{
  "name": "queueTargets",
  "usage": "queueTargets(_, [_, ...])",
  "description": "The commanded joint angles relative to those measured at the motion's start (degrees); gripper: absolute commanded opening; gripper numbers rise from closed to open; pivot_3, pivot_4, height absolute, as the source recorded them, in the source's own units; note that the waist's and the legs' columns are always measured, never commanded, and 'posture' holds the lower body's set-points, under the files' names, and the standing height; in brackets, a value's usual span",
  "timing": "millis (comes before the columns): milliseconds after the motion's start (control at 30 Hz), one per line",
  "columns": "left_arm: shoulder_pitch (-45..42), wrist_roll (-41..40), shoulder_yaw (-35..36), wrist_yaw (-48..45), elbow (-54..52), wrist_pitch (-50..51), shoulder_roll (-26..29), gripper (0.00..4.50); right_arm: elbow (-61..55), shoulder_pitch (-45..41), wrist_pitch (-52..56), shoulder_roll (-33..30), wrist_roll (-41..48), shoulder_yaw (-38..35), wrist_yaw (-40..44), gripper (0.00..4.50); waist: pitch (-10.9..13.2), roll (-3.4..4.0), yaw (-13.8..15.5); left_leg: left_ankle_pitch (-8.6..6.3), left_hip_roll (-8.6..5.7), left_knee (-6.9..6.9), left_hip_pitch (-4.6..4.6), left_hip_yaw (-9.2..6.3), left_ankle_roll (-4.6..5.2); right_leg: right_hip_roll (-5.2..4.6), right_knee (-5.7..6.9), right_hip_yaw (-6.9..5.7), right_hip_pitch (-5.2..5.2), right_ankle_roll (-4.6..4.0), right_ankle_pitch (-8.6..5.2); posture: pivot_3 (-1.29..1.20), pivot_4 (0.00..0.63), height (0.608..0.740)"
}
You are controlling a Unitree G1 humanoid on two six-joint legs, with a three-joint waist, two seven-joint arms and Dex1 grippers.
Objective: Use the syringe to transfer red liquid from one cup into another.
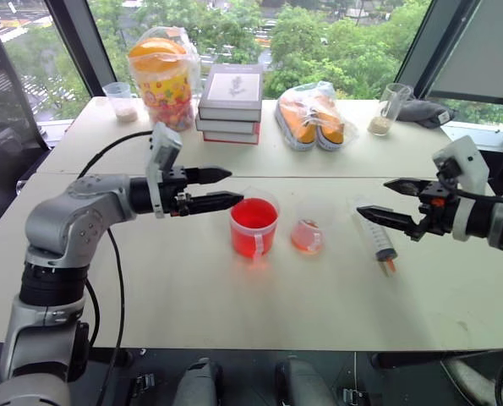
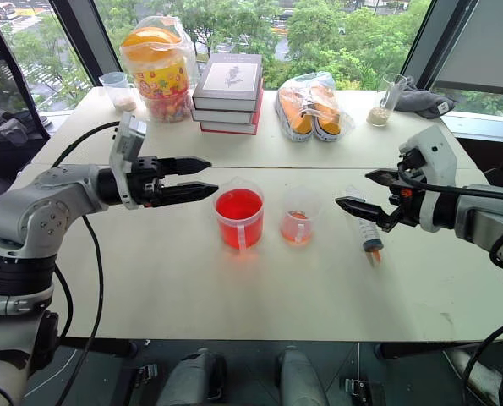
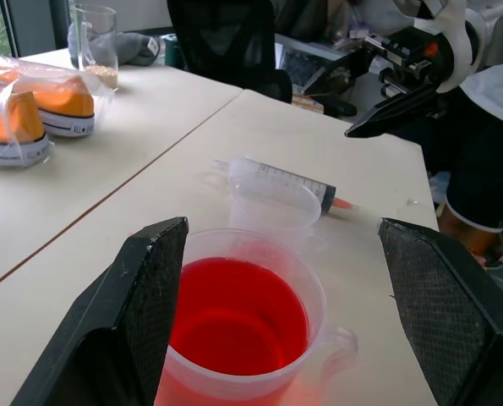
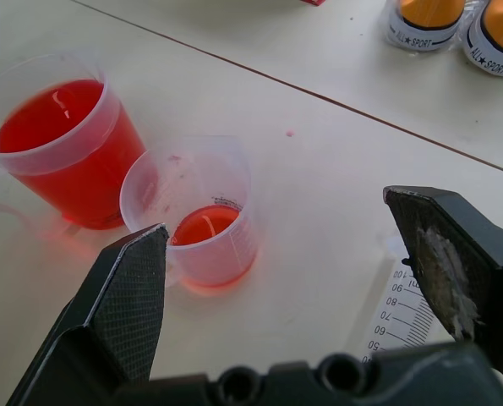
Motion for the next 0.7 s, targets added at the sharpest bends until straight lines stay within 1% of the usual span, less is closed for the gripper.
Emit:
queueTargets(33, [-1.1,-0.2,1.3,-0.3,0.1,-1.8,-0.1,3.70,0.1,-0.9,-1.8,-1.2,-1.0,-1.3,-0.1,4.46,0.0,0.00,0.0,0.00,0.00,0.00,0.00,0.00,0.00,0.00,0.00,0.00,0.00,0.00,0.00,0.00,0.150,0.740])
queueTargets(100, [-1.3,0.6,1.0,0.4,0.3,-2.7,-0.5,3.70,0.4,-0.8,-2.2,-1.3,-1.2,-1.2,0.0,4.46,0.0,0.00,0.0,0.00,0.00,0.00,0.00,0.00,0.00,0.00,0.00,0.00,0.00,0.01,0.01,0.00,0.150,0.740])
queueTargets(200, [-2.0,-1.8,2.4,1.2,0.0,-1.6,-1.7,3.70,0.5,-0.8,-2.1,-1.7,-1.4,-1.3,0.0,4.46,0.0,0.00,0.0,0.00,0.00,0.00,-0.01,0.00,0.00,0.00,0.00,0.00,0.00,0.02,0.01,0.00,0.150,0.740])
queueTargets(367, [-2.2,-1.7,2.2,1.3,0.8,-2.4,-2.3,3.70,1.4,-1.3,-2.6,-1.9,-2.1,-1.1,-0.5,4.46,0.0,0.00,0.0,0.00,0.00,0.00,-0.01,0.00,0.00,0.00,-0.01,-0.01,0.00,0.02,0.01,0.00,0.150,0.740])
queueTargets(467, [-1.4,-1.4,1.8,1.5,0.1,-2.9,-2.7,3.70,2.2,-2.2,-0.6,-2.8,-2.1,-0.1,-0.7,4.46,0.0,0.00,0.0,0.00,0.00,0.00,-0.01,0.00,0.00,0.01,0.00,0.00,0.00,0.02,0.01,0.00,0.150,0.740])
queueTargets(567, [-1.3,-1.2,1.5,1.4,0.5,-3.4,-2.9,3.70,4.5,-5.3,-0.1,-2.1,-2.4,1.2,-1.5,4.46,0.0,0.00,-0.1,0.00,0.00,0.00,-0.01,0.00,0.00,0.00,0.00,0.00,0.00,0.02,0.01,0.00,0.150,0.740])
queueTargets(700, [-1.4,-1.6,1.8,1.7,0.7,-4.0,-4.2,3.70,10.0,-11.3,4.4,-2.2,-3.8,5.6,-3.8,4.46,0.0,0.00,0.0,0.00,0.00,0.01,0.00,0.00,0.00,0.00,0.00,0.00,-0.01,-0.05,-0.03,0.00,0.150,0.740])
